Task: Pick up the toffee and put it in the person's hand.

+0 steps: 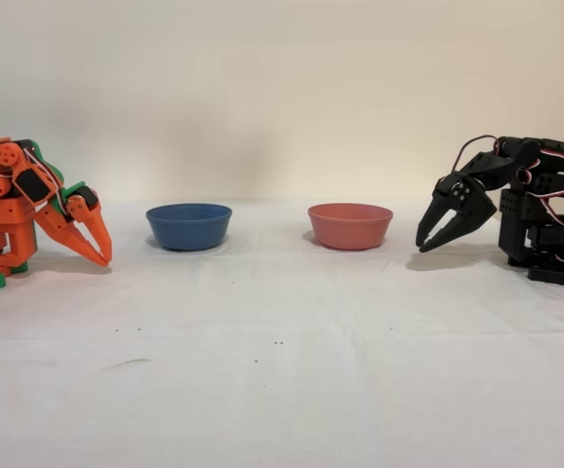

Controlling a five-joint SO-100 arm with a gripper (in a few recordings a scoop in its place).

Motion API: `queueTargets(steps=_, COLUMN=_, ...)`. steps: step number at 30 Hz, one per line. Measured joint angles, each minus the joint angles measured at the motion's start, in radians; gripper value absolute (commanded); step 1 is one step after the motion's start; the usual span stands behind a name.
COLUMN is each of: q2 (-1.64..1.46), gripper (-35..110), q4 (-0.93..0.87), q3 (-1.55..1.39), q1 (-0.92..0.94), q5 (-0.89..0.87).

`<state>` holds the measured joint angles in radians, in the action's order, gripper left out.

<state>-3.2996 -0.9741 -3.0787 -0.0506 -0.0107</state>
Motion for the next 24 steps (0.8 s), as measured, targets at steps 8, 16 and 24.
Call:
queueTargets(steps=8, q2=0.0, gripper=0, q4=0.0, q3=-0.034, q1=0.0, q5=-0.008)
queueTargets(steps=16, q2=0.0, gripper=0, q4=0.003, q3=-0.075, q1=0.008, q5=-0.018)
queueTargets(steps=24, q2=0.0, gripper=0, q4=0.029, q3=-0.084, q1=0.008, q5=-0.037)
